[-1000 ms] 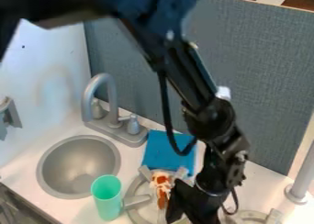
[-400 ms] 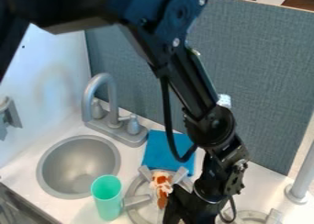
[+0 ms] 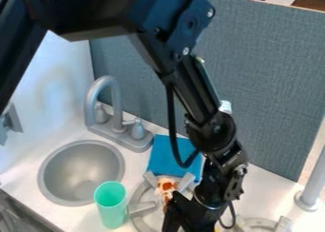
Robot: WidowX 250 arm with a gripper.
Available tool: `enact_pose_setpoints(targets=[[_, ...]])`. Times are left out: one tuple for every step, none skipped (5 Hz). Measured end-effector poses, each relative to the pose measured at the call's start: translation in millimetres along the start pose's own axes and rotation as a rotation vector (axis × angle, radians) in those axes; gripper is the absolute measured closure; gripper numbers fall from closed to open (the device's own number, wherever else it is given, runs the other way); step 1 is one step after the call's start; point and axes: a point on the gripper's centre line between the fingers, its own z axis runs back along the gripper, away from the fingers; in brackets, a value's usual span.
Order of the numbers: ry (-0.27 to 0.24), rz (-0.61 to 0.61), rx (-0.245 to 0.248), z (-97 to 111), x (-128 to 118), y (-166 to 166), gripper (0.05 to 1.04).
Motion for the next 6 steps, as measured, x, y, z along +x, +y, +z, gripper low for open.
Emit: enact_pose_setpoints(targets=[[-0.014, -0.012, -0.003, -1.2, 5.8, -0.5, 0.255], [-0.053, -0.014, -0.016, -1.5, 11.6, -2.6, 0.506], [-0.067, -0.026, -0.028, -2.0, 9.4, -4.3, 0.521], [-0.113, 0.000, -0.029, 12.8, 0.9, -3.9, 0.522], [-0.255, 0.008, -0.017, 55.9, -1.1, -9.5, 0.522], [-0.283, -0.039, -0.025, 68.7, 4.9, -24.6, 0.522]])
